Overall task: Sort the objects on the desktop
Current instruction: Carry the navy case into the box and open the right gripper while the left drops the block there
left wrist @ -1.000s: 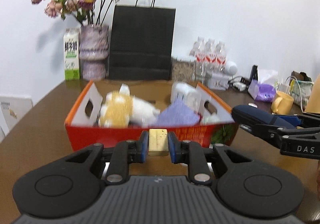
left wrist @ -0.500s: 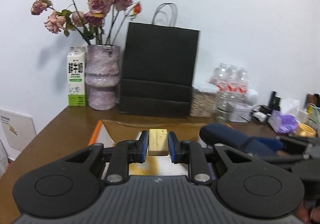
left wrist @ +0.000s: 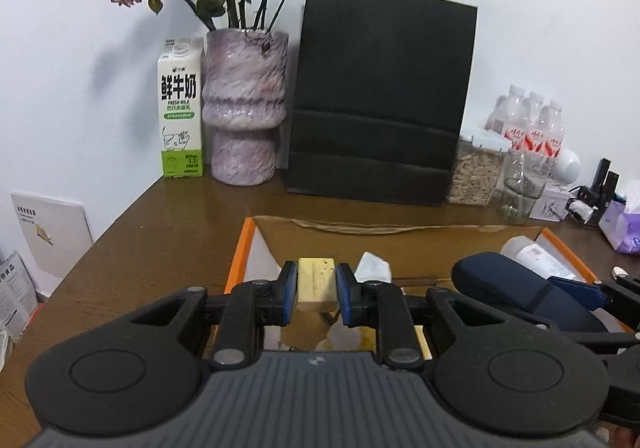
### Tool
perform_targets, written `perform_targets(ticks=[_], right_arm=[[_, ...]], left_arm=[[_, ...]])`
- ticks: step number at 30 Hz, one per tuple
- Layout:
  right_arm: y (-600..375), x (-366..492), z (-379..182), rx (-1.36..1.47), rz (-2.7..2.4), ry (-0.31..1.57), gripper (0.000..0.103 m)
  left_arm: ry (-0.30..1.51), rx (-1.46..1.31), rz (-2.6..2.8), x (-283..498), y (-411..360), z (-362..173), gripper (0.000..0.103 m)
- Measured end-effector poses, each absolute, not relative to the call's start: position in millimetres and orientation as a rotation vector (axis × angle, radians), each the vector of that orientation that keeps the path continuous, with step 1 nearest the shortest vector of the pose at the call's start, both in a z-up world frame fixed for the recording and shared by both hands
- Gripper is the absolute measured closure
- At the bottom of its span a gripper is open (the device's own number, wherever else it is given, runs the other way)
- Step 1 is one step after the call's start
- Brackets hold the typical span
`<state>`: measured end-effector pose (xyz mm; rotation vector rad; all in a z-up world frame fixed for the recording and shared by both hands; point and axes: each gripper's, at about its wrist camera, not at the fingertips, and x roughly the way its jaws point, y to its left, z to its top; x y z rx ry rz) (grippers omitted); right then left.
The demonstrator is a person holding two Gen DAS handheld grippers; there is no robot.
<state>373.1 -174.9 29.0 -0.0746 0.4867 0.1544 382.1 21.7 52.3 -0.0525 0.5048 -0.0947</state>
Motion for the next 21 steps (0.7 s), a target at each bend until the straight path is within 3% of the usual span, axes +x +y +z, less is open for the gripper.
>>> perform_targets(ticks=[4, 5, 7, 8, 9, 10, 11, 21], right_arm=[[-178, 375, 22, -0.077, 0.148, 0.506, 0.041], [-178, 374, 22, -0.075, 0.15, 0.504, 0.043], [-178, 371, 25, -0.079, 0.148, 0.484, 0.036], [-178, 369, 27, -0.083, 0.132, 0.469, 0.02], [-179, 367, 29, -0.086, 0.123, 0.459, 0.012], [-179, 366, 31, -0.085, 0.123, 0.451, 0.003], [-180, 364, 33, -0.084, 0.131, 0.445, 0.003], [-178, 358, 41, -0.088, 0.171, 0.451, 0.0]], left_arm=[[0.538, -0.035, -0.095, 386, 18, 46, 0.079], [0.542, -0.027, -0.094, 386, 17, 45, 0.073], [0.53, -0.008, -0.076, 383, 14, 46, 0.048], [0.521, 0.001, -0.058, 381, 13, 48, 0.029], [0.508, 0.006, -0.044, 379, 13, 50, 0.016], [0.499, 0.003, -0.047, 377, 13, 52, 0.01], [0.496, -0.005, -0.054, 377, 14, 55, 0.0], [0.469, 0.021, -0.054, 367, 4, 64, 0.0]])
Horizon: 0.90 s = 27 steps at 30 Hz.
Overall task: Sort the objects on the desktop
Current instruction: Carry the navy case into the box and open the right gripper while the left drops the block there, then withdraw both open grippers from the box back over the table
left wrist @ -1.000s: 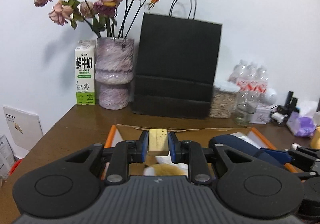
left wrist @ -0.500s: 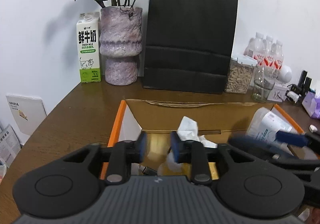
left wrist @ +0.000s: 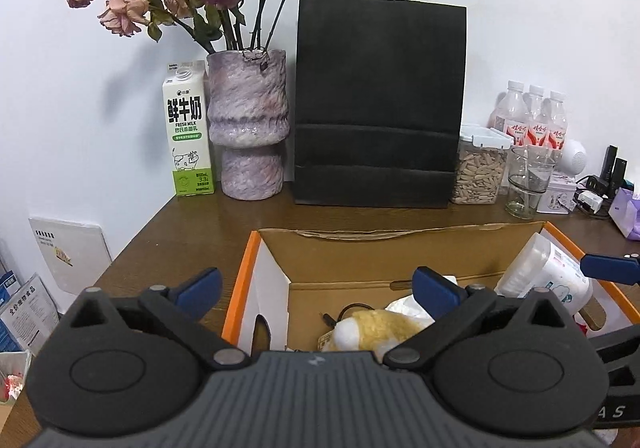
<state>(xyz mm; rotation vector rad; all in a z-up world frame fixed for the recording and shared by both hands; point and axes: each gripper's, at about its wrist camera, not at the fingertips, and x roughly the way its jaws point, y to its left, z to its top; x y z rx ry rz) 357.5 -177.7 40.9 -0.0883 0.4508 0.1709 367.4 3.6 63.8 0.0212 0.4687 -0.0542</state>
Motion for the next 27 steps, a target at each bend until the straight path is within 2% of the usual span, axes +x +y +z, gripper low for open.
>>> perform_targets(ticks=[12, 27], right_arm=[[-177, 344, 54, -0.098, 0.173, 0.421, 0.0], [-214, 270, 77, -0.06, 0.111, 0.352, 0.0]], left_arm=[[0.398, 0.01, -0.054, 349, 0, 81, 0.0], [0.306, 0.026, -0.07, 273, 6, 93, 0.0]])
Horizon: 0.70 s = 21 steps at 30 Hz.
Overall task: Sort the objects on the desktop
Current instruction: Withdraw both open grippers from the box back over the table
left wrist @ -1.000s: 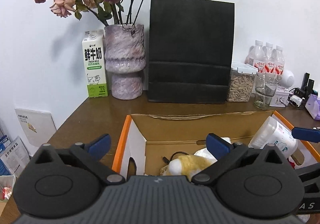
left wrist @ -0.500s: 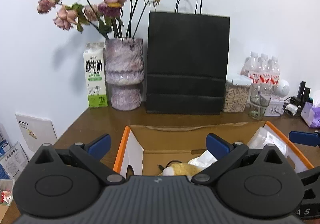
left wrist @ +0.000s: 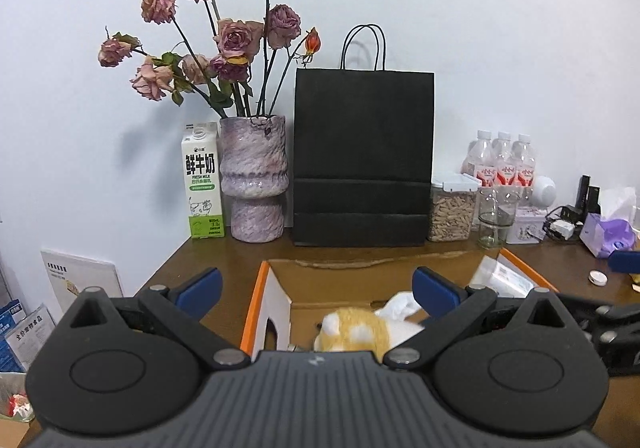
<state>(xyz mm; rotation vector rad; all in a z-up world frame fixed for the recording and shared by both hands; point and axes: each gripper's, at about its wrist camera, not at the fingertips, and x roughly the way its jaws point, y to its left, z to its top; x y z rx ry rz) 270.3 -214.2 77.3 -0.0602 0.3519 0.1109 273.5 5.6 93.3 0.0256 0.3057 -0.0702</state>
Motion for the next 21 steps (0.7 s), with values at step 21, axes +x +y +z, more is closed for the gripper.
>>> perform_targets(ticks=[21], right_arm=[[-236, 184, 14, -0.056, 0.104, 0.566, 0.0]], left_arm=[[0.493, 0.022, -0.077, 195, 34, 26, 0.0]])
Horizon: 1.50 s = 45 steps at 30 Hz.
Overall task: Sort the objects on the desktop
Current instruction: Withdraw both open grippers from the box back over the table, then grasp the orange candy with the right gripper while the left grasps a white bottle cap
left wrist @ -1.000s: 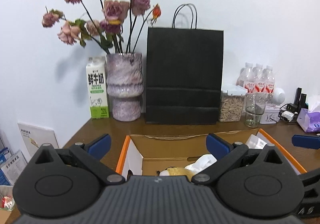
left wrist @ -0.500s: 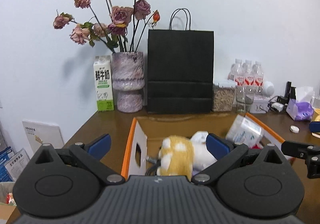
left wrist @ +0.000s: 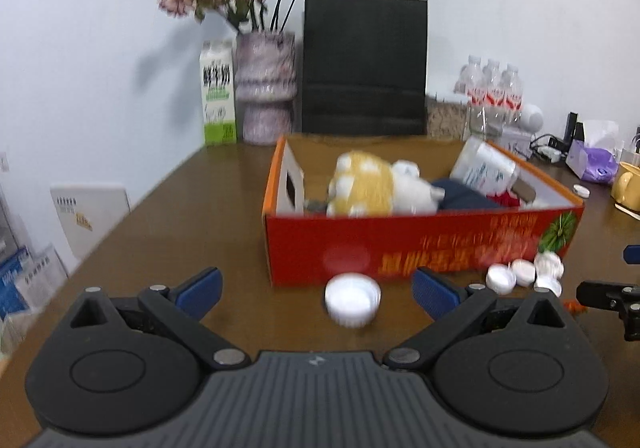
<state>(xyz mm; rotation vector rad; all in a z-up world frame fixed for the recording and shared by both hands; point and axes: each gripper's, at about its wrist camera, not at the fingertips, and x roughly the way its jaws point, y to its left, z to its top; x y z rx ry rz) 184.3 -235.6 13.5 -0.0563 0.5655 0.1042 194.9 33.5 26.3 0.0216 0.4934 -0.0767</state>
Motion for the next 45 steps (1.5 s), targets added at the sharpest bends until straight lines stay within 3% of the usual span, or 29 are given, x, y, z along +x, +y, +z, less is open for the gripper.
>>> perform_targets(ticks=[13, 15, 18, 20, 22, 24, 25, 34, 39, 41, 45], right_arm=[[-233, 194, -8, -0.029, 0.115, 0.643, 0.003], [-235, 195, -9, -0.025, 0.117, 0.649, 0.01], [-236, 197, -12, -0.007, 0.139, 0.663, 0.027], [-237, 198, -14, 0.001, 0.154, 0.677, 0.047], [-236, 198, -16, 0.002, 0.159, 0.681, 0.054], [-236, 198, -15, 0.003, 0.17, 0.678, 0.071], [-236, 198, -15, 0.008, 0.175, 0.677, 0.085], [-240, 195, -12, 0.036, 0.213, 0.658, 0.09], [-239, 194, -9, 0.043, 0.219, 0.644, 0.09], [-238, 194, -8, 0.043, 0.218, 0.638, 0.09], [-237, 196, -8, 0.044, 0.218, 0.637, 0.09]], left_arm=[[0.569, 0.05, -0.08, 205, 30, 8, 0.0], [0.576, 0.049, -0.084, 207, 30, 6, 0.0], [0.584, 0.05, -0.085, 209, 29, 5, 0.0], [0.589, 0.05, -0.088, 210, 28, 4, 0.0], [0.593, 0.048, -0.094, 211, 28, 4, 0.0], [0.597, 0.049, -0.103, 214, 26, 4, 0.0], [0.599, 0.048, -0.108, 215, 24, 3, 0.0], [0.633, 0.049, -0.123, 233, 14, -1, 0.002], [0.655, 0.048, -0.132, 243, 10, -3, 0.028], [0.662, 0.042, -0.133, 246, 9, -4, 0.034], [0.665, 0.024, -0.132, 250, 9, -4, 0.061]])
